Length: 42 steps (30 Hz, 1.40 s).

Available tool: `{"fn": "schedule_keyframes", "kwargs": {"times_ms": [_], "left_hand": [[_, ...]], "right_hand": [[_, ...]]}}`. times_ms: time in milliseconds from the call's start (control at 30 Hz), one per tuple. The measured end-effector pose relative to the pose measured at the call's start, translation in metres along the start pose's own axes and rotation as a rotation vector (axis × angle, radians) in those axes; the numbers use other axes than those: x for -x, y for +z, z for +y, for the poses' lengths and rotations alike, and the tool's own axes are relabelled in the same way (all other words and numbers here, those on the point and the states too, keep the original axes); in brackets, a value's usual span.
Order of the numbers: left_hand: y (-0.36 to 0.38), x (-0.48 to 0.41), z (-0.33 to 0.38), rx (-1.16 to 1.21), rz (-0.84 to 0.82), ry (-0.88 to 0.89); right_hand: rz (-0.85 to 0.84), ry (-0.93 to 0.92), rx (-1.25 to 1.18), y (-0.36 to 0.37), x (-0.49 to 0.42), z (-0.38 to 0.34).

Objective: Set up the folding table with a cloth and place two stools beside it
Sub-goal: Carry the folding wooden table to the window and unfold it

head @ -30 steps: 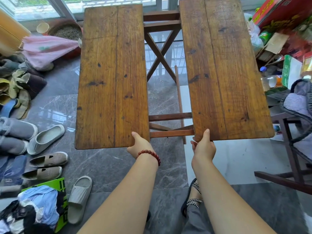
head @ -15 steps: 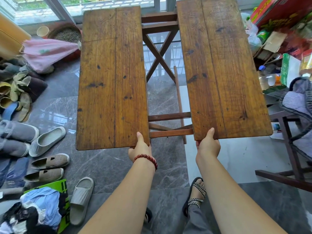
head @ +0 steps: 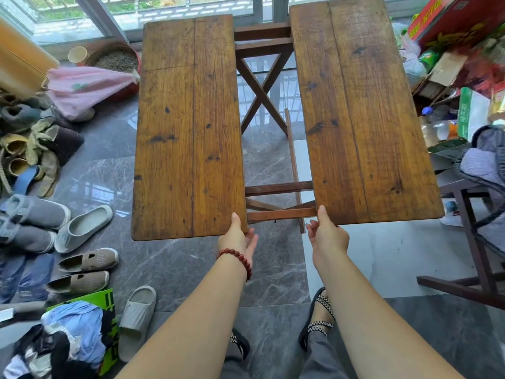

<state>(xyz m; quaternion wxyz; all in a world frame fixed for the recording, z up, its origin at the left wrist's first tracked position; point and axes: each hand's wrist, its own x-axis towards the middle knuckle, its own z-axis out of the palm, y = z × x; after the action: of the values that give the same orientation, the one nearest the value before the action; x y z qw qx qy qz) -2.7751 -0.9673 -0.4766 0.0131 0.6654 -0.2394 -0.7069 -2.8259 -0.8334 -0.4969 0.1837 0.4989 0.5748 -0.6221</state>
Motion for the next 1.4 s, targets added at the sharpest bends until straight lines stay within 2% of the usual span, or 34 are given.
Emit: {"fn": "schedule_keyframes", "kwargs": {"times_ms": [167,233,300,367,433,500,600,700,767,833,933,1133,1267,1400], "left_hand": [[0.0,0.016,-0.009,-0.57,-0.231,-0.112],[0.006,0.024,-0.007,-0.822,-0.322,-0.063],[0.01,0.024,-0.002,-1.049,-0.375,0.188],[0.012,0.021,0.007,-1.255,-0.375,0.582],[0.01,0.017,0.016,-1.417,-0.365,0.886],[0.006,0.01,0.021,-1.563,-0.398,1.074],[0.002,0.003,0.022,-1.798,-0.419,1.245],[-0.003,-0.001,0.018,-2.037,-0.249,1.427],[-0.007,-0.005,0.016,-2.132,-0.053,1.437],[-0.01,-0.008,0.016,-2.138,0.13,1.34],[-0.012,-0.014,0.022,-2.101,0.26,1.231],[-0.013,-0.029,0.026,-2.17,0.296,1.227],[-0.015,-0.032,0.023,-2.147,0.303,1.226],[-0.017,-0.035,0.02,-2.108,0.272,1.233]], "right_hand": [[-0.319,0.126,0.196,0.011,0.025,0.002],[-0.376,0.023,0.368,0.015,0.032,-0.001],[-0.352,-0.271,0.618,0.015,0.032,-0.007],[-0.345,-0.589,0.768,0.011,0.031,-0.015],[-0.369,-0.845,0.875,0.006,0.026,-0.02],[-0.418,-1.025,1.015,0.001,0.02,-0.024],[-0.478,-1.179,1.181,-0.005,0.013,-0.025],[-0.457,-1.278,1.287,-0.015,0.006,-0.025],[-0.391,-1.309,1.382,-0.024,-0.001,-0.025],[-0.324,-1.321,1.479,-0.031,-0.008,-0.027],[-0.229,-1.315,1.586,-0.033,-0.019,-0.024],[-0.121,-1.355,1.633,-0.036,-0.029,-0.017],[-0.104,-1.389,1.647,-0.036,-0.034,-0.022],[-0.009,-1.351,1.738,-0.038,-0.039,-0.033]]}}
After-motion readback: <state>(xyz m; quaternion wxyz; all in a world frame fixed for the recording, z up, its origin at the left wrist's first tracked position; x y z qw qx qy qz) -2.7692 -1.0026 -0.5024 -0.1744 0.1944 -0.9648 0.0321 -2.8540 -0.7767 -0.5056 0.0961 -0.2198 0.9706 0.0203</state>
